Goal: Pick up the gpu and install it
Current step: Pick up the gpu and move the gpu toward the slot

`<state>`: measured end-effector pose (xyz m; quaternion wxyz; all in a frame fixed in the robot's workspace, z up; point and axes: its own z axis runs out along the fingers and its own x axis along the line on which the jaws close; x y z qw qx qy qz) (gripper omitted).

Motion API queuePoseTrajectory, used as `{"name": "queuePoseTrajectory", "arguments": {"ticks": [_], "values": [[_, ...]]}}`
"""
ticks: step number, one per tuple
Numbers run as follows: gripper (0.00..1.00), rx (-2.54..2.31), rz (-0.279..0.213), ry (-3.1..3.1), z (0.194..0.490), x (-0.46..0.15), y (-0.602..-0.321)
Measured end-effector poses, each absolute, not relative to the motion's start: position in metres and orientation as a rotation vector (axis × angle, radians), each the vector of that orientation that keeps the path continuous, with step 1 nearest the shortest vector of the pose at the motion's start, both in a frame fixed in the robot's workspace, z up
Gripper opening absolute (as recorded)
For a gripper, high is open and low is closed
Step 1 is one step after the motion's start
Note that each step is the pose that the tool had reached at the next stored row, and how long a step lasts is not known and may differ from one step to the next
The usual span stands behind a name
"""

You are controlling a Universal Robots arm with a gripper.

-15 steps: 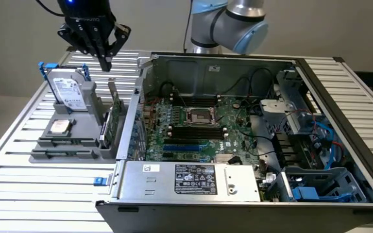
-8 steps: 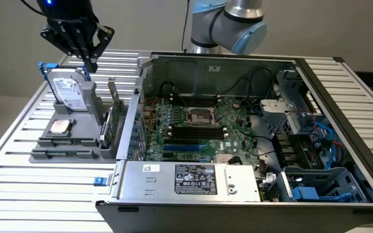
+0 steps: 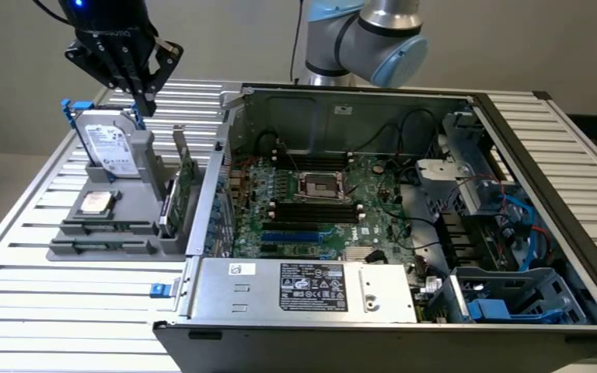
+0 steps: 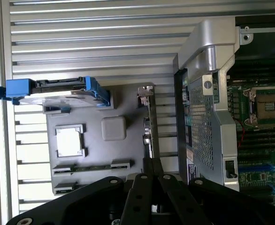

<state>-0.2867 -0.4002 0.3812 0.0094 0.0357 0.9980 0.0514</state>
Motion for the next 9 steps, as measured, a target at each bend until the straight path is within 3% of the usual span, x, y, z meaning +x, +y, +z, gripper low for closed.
{"name": "queuePoseTrajectory", "arguments": {"ticks": [6,8,9], "values": [[0.11,0.111,0.161,3.117,0.3807,-0.2867,-0.4002],[0.24,0.111,0.161,3.117,0.3785,-0.2868,-0.4004],[0.24,0.111,0.16,3.117,0.377,-0.2867,-0.4004]]}}
